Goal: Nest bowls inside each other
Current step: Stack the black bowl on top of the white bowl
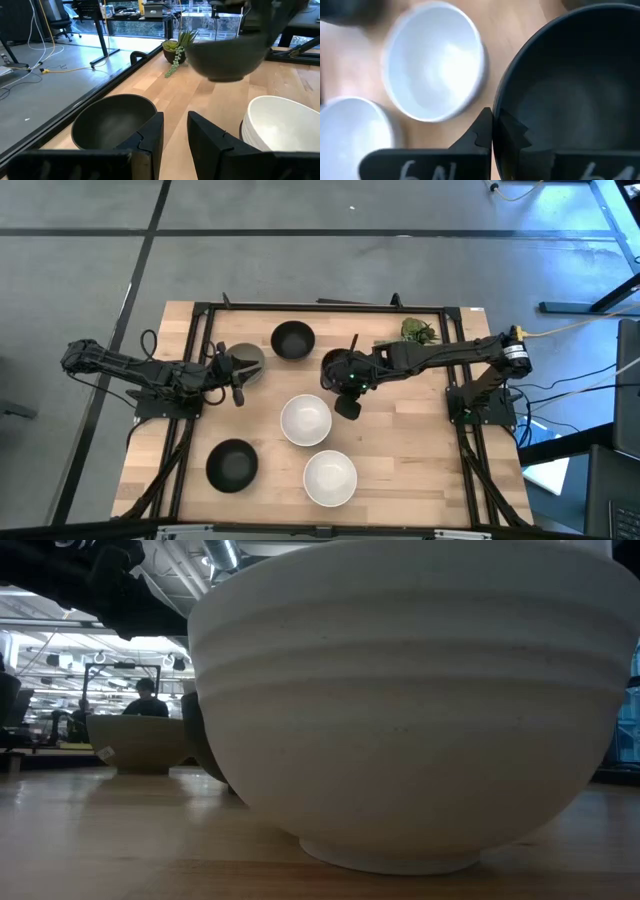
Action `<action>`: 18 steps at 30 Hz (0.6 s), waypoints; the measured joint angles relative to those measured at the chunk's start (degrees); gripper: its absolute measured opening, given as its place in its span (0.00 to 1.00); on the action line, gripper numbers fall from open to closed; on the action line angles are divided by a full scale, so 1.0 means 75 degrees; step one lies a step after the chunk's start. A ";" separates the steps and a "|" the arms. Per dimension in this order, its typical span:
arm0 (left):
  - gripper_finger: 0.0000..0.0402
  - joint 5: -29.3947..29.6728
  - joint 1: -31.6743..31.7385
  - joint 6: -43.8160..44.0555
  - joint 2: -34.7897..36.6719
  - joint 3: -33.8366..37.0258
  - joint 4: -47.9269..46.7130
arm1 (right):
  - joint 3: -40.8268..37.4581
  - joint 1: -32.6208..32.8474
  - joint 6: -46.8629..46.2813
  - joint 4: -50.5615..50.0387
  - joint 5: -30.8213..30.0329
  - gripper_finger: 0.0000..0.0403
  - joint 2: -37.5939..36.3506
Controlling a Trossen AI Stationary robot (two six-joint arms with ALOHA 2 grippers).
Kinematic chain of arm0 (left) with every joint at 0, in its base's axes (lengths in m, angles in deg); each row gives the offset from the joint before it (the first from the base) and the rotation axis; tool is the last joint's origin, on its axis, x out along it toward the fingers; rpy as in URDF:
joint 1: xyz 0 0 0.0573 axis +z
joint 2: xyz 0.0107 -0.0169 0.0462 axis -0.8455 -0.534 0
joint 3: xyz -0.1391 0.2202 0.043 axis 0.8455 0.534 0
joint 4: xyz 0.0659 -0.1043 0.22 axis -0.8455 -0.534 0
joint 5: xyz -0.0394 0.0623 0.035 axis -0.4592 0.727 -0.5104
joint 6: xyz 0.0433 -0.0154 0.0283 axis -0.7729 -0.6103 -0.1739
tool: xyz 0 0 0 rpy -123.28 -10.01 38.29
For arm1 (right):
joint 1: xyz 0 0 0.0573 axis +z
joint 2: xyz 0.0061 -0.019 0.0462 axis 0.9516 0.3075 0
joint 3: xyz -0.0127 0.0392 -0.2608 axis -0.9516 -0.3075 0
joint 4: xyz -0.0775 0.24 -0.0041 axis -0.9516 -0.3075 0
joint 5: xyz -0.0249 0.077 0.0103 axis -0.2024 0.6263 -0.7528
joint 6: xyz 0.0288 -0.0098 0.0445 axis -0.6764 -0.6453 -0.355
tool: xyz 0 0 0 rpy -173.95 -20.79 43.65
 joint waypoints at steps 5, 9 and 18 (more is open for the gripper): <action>0.20 0.0000 0.0003 0.0002 0.0002 0.0000 0.0000 | 0.0617 0.0389 -0.0223 -0.0013 -0.0170 0.03 0.0038; 0.20 0.0000 0.0000 0.0000 0.0000 0.0000 0.0000 | 0.1119 0.0699 -0.0230 0.0009 -0.0200 0.03 0.0244; 0.20 0.0000 0.0000 0.0032 0.0001 0.0000 0.0000 | 0.1911 0.1244 -0.0221 -0.0134 0.0116 0.03 0.1168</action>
